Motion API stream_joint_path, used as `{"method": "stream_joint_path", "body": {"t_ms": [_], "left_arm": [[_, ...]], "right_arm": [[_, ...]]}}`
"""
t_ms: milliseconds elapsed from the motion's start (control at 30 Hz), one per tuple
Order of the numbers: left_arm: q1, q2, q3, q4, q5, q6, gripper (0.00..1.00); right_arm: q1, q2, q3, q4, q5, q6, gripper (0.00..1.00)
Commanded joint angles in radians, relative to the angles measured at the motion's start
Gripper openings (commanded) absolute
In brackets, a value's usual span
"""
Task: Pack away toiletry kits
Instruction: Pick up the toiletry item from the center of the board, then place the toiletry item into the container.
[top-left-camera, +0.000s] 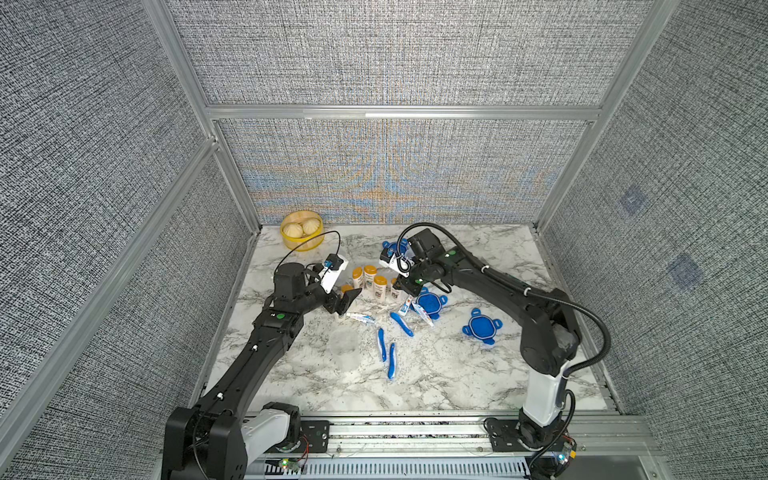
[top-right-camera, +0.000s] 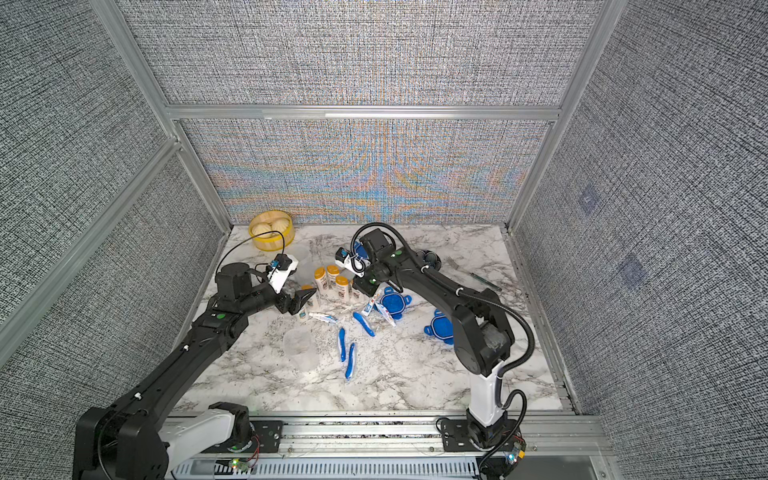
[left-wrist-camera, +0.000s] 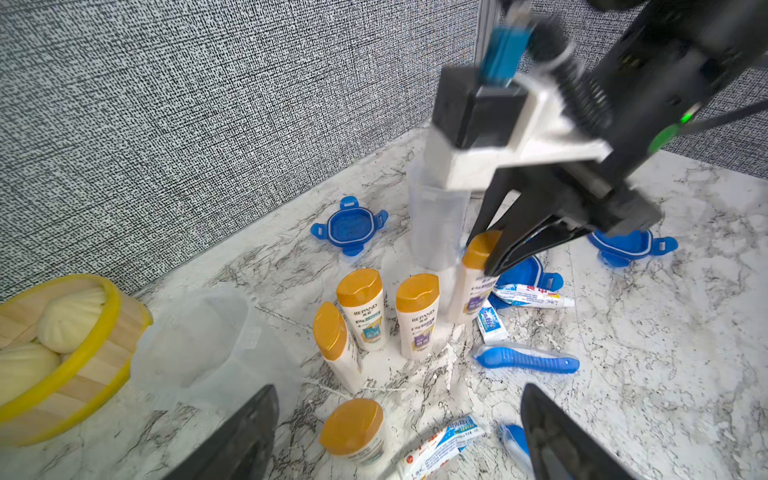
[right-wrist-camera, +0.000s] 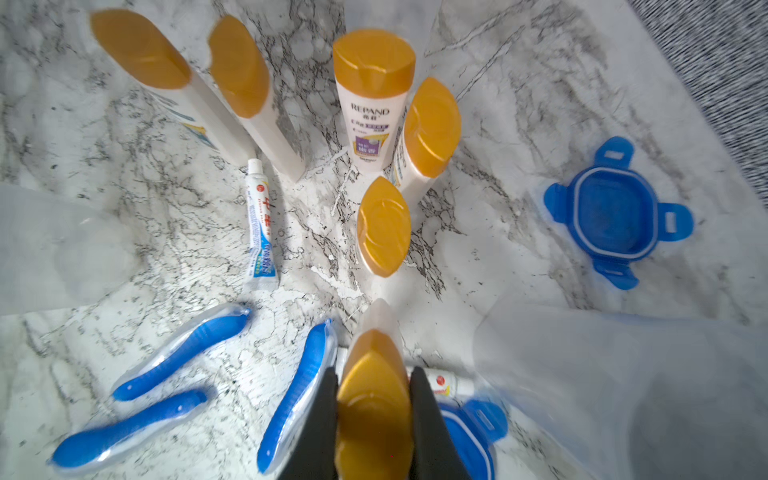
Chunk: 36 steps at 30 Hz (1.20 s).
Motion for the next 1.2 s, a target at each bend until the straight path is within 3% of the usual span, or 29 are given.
{"method": "stream_joint_path", "body": {"t_ms": [0, 300, 533, 767, 1167], "left_arm": [[-0.003, 0.016, 0.010, 0.007, 0.002, -0.011, 0.90], [-0.029, 0.072, 0.046, 0.021, -0.010, -0.025, 0.89], [-0.057, 0.092, 0.052, 0.037, -0.006, -0.025, 0.89], [-0.061, 0.084, 0.042, 0.039, -0.032, -0.031, 0.89], [-0.062, 0.108, 0.063, 0.019, -0.069, -0.036, 0.89]], "right_arm": [[-0.008, -0.098, -0.009, -0.053, -0.016, -0.006, 0.11], [-0.104, -0.270, 0.005, -0.037, -0.027, 0.030, 0.08], [-0.204, -0.175, 0.131, -0.023, -0.015, 0.081, 0.07], [-0.235, -0.014, 0.285, -0.069, -0.044, 0.074, 0.07], [-0.222, 0.133, 0.306, -0.091, -0.022, 0.057, 0.07]]}}
